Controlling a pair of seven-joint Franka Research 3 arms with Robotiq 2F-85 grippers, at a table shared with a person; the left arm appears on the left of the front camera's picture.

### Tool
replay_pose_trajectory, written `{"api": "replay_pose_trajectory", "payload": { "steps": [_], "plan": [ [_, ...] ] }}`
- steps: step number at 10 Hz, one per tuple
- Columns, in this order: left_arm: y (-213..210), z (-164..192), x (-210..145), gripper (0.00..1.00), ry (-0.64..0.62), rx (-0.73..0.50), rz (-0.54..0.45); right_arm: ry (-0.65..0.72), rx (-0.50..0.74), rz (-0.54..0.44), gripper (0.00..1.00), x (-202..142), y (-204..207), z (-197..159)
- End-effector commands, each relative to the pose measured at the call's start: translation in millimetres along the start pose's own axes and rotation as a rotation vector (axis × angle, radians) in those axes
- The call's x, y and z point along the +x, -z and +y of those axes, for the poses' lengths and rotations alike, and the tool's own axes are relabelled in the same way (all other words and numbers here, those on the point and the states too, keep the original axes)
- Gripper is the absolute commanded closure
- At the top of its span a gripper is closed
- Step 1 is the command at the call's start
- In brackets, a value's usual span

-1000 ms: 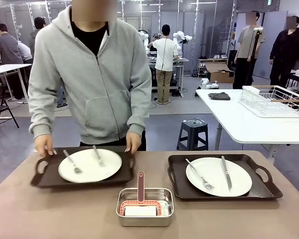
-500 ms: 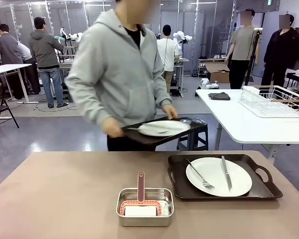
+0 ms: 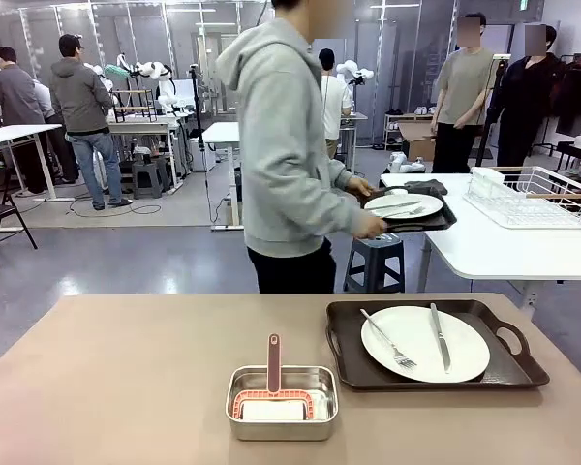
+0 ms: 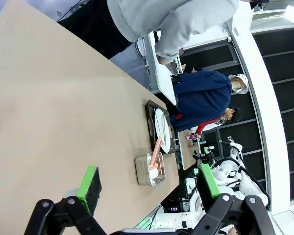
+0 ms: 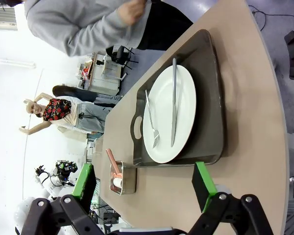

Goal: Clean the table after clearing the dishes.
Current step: When the left (or right) Handle tray is removed, use the left hand (or right hand) to clean the left (or right) side of the table with the Lint Roller.

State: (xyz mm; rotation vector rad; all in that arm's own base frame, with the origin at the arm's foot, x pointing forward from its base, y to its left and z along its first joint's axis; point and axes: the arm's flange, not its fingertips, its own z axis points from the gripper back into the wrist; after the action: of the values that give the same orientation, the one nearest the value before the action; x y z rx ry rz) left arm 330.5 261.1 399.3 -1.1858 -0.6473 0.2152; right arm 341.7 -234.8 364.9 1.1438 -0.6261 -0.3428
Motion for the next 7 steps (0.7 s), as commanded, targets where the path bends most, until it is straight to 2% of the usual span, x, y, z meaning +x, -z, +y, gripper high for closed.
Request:
{"api": "replay_pose_trajectory", "payload": {
  "steps": [1, 5, 7],
  "plan": [
    [-3.4, 0.2, -0.7, 0.00, 0.000, 0.002, -0.005, -0.002, 0.000, 0.004, 0.00, -1.6, -2.7, 0.1],
    [0.0, 0.0, 0.0, 0.00, 0.000, 0.000, 0.000, -0.002, 0.000, 0.004, 0.00, -1.6, -2.7, 0.1],
    [56.8, -48.5, 23.7, 0.00, 0.202, 0.016, 0.194, -0.002, 0.000, 0.004, 0.00, -1.6, -2.7, 0.1]
  ]
}}
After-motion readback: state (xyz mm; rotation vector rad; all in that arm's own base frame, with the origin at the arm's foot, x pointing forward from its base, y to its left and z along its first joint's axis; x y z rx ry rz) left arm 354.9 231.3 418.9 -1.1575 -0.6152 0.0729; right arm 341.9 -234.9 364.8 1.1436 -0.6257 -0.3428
